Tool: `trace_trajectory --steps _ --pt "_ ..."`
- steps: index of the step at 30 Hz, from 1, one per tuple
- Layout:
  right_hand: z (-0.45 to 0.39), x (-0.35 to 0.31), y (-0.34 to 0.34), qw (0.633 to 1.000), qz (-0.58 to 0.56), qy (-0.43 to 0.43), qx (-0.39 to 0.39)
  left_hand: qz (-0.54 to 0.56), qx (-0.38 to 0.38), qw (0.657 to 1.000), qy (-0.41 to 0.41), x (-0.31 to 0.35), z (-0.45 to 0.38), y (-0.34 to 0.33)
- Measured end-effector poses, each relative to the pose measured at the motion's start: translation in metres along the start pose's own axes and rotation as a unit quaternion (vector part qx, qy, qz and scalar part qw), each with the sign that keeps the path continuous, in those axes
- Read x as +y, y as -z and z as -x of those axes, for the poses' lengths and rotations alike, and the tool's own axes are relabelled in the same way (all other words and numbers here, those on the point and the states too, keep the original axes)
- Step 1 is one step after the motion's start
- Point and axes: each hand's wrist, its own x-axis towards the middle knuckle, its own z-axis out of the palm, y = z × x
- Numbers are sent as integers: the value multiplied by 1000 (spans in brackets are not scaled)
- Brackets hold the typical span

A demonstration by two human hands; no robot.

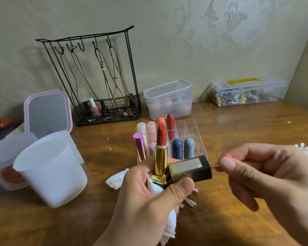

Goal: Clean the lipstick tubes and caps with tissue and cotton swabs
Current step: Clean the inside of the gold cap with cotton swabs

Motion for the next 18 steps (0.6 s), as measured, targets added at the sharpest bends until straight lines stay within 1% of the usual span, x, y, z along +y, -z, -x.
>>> trace_trajectory --steps 4,6,11,15,18 --pt "-8 -5 6 996 -21 -7 81 -6 -11 1000 4 1 -2 4" --pt "-7 -5 5 994 -25 -2 103 -19 -8 1000 7 -1 -3 4" --pt "1 0 -6 996 -21 -27 77 -50 3 999 -5 -1 0 -3" --pt "-6 1 0 989 -91 -57 100 -43 15 999 6 2 -1 -4" --pt "-5 2 -3 984 -133 -108 40 -64 29 997 17 6 0 -7"
